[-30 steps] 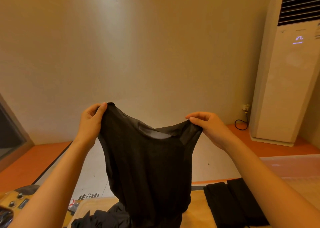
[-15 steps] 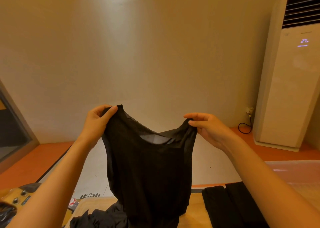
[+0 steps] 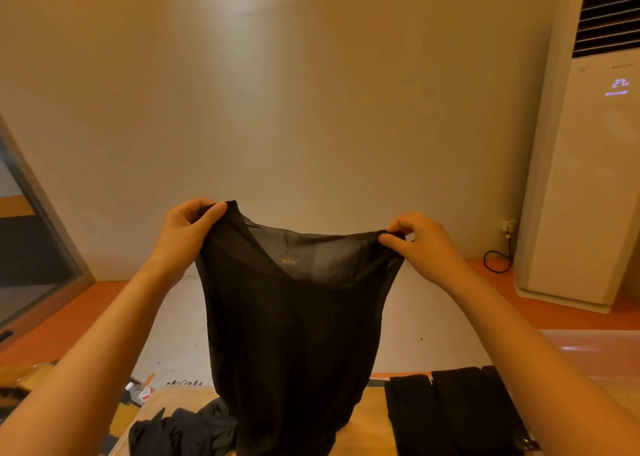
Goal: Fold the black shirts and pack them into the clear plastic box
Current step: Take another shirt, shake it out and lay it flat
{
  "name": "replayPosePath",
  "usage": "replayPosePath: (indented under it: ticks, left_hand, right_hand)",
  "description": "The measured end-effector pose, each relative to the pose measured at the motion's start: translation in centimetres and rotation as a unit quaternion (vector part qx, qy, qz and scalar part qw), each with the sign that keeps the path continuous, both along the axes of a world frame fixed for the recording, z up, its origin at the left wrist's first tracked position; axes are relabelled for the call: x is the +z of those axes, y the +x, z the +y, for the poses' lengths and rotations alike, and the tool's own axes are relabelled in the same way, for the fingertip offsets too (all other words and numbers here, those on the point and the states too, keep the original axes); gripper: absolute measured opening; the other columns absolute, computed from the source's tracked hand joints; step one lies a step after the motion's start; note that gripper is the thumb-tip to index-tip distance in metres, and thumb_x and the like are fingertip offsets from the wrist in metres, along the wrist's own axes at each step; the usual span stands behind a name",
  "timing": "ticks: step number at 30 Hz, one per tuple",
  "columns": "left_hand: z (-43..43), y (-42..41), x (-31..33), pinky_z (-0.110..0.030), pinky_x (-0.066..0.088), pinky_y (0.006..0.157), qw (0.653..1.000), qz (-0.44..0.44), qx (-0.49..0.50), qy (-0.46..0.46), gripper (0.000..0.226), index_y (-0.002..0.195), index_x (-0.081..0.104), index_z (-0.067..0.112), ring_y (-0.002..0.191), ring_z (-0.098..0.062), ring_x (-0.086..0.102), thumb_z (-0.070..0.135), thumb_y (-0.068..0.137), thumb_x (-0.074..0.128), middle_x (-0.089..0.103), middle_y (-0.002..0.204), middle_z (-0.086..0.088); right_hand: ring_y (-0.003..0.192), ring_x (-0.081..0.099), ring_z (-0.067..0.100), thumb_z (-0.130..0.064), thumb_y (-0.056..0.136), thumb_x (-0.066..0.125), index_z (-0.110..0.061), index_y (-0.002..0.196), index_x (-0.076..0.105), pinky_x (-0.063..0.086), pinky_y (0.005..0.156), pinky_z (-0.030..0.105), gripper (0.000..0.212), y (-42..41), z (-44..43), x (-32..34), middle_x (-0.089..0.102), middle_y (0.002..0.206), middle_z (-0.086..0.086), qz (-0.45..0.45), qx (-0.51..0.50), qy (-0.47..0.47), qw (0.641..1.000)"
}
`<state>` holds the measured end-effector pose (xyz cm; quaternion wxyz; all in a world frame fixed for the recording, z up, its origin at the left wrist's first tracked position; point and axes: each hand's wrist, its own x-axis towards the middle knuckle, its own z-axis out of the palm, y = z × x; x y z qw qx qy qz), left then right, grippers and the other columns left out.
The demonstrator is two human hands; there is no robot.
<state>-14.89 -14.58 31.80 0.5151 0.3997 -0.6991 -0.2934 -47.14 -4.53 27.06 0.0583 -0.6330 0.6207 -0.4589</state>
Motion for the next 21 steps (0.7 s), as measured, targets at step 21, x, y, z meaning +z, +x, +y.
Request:
replayPosePath:
  ticks: [21]
  left_hand:
    - [1.7,1.6,8.1,-0.040,0.053,0.075,0.981,-0.047,0.067,-0.178,0.014,0.096,0.062,0.016,0.089,-0.029,0.064,0.026,0.099,0.052,0.065,0.090,-0.012]
  right_hand:
    - [0.079,0.055,0.004,-0.029,0.098,0.053,-0.013,0.093,0.062,0.042,0.063,0.009,0.019,2.1,0.0,14.1,0.059,0.083,-0.008,-0.119,0.025,-0.205,0.971]
